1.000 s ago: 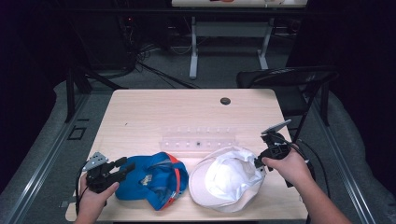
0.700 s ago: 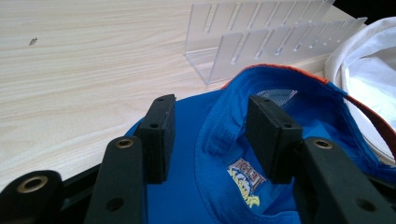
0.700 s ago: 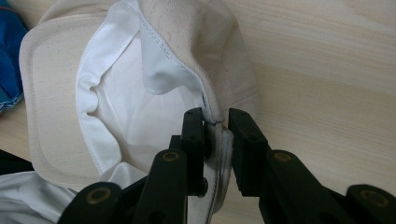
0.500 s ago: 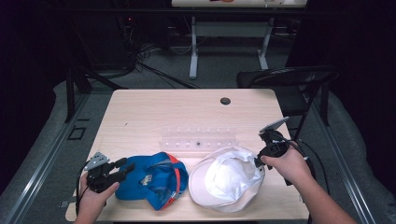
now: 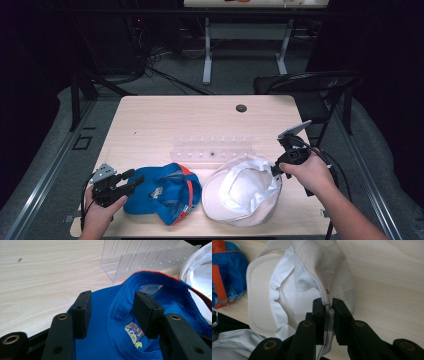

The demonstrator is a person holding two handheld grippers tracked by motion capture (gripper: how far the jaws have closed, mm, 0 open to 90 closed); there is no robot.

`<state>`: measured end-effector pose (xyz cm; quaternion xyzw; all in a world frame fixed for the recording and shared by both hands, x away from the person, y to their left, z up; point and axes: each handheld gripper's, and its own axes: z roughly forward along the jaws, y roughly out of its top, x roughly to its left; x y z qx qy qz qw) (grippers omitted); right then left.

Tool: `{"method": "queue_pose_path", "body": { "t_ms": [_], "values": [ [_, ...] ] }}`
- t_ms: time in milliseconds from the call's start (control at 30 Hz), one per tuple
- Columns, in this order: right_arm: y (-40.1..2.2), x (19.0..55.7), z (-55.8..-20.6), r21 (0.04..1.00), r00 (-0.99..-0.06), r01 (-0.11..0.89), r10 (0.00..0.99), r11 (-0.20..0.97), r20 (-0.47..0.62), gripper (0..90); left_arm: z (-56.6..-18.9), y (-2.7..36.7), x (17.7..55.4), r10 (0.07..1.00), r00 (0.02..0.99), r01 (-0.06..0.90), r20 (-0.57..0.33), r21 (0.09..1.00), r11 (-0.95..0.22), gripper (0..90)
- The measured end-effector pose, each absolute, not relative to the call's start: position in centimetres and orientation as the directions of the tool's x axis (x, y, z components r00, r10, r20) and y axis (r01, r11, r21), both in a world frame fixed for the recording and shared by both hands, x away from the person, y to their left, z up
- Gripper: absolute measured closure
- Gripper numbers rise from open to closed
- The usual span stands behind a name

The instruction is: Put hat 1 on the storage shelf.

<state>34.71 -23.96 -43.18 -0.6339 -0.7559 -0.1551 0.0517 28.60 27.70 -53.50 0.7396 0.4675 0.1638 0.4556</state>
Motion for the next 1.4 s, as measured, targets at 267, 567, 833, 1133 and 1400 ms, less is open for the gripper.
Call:
{"method": "queue_pose_path", "body": {
  "t_ms": [267,567,833,1133,1400],
  "values": [
    [-23.7,34.5,-41.8,0.166,-0.202,0.974,0.928,0.156,0.313,81.0,-53.4,27.8,28.6,0.847,0.501,0.54,-0.175,0.828,-0.149,49.3],
    [-23.1,34.2,-40.4,0.177,-0.194,0.975,0.903,0.135,0.383,81.2,-53.5,27.7,28.6,0.842,0.506,0.553,-0.188,0.82,-0.149,49.9],
    [-23.6,34.5,-40.0,0.159,-0.163,0.983,0.857,0.096,0.489,81.1,-53.6,27.7,28.7,0.829,0.516,0.566,-0.214,0.812,-0.143,50.6],
    [-24.0,34.5,-40.1,0.135,-0.125,0.989,0.798,0.055,0.59,81.4,-53.6,27.9,28.8,0.818,0.519,0.581,-0.25,0.805,-0.122,51.0],
    [-24.2,34.6,-39.8,0.107,-0.12,0.992,0.739,0.065,0.663,81.7,-53.6,27.9,28.9,0.807,0.526,0.592,-0.268,0.797,-0.121,52.2]
  ]
}}
